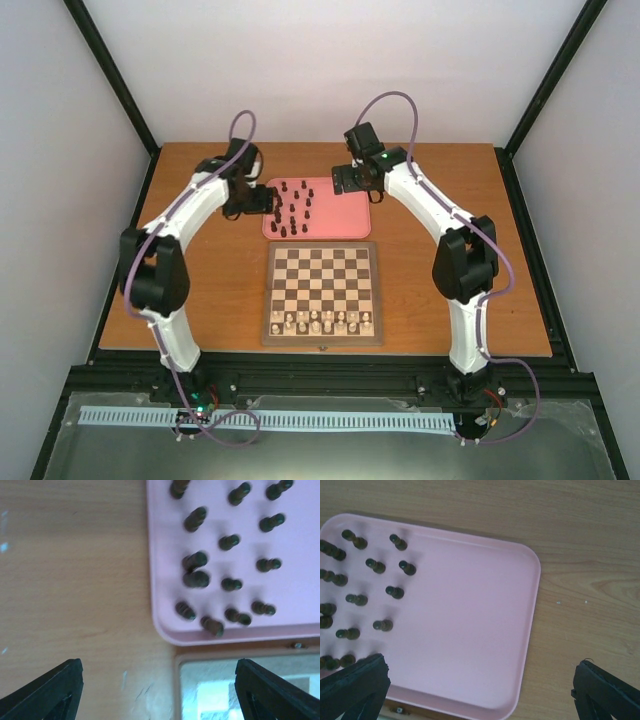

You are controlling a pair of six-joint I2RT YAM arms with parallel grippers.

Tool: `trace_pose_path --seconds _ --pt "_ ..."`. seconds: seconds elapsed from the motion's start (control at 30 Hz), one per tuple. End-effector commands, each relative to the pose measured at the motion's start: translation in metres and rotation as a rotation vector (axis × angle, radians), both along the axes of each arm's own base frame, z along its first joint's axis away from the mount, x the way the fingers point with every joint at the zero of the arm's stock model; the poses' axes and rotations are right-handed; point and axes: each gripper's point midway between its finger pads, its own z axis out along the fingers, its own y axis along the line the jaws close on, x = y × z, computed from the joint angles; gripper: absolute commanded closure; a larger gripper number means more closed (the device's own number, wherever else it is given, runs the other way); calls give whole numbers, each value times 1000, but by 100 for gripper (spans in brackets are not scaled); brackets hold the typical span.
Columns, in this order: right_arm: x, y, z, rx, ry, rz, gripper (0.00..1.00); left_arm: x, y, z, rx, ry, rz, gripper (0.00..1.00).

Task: Set up the chess pieces on the board
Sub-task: Pick up the chess piece from the storage box.

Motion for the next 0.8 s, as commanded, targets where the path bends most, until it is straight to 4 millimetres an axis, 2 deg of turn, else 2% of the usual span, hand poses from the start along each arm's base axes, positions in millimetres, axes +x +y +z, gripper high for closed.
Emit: trace_pose_path --seconds 0.0,0.07,0.2,0.47,0.7,0.77 --pt "23 -7 1 42 -14 -41 0 35 -25 2 34 -49 -57 15" --pt "30 -13 -4 51 -11 -58 0 47 -31 -2 20 -59 -60 21" --pt "44 -28 -12 38 -8 -83 0 62 -42 -13 -10 -49 -80 42" --pt "60 -57 -35 51 27 -138 0 68 -50 -45 -15 12 -102 46" --pt "64 -62 -45 52 46 -145 0 71 -52 -56 -7 32 -110 45" --pt "63 -63 -48 47 52 -144 0 71 -53 -59 -12 41 -112 48"
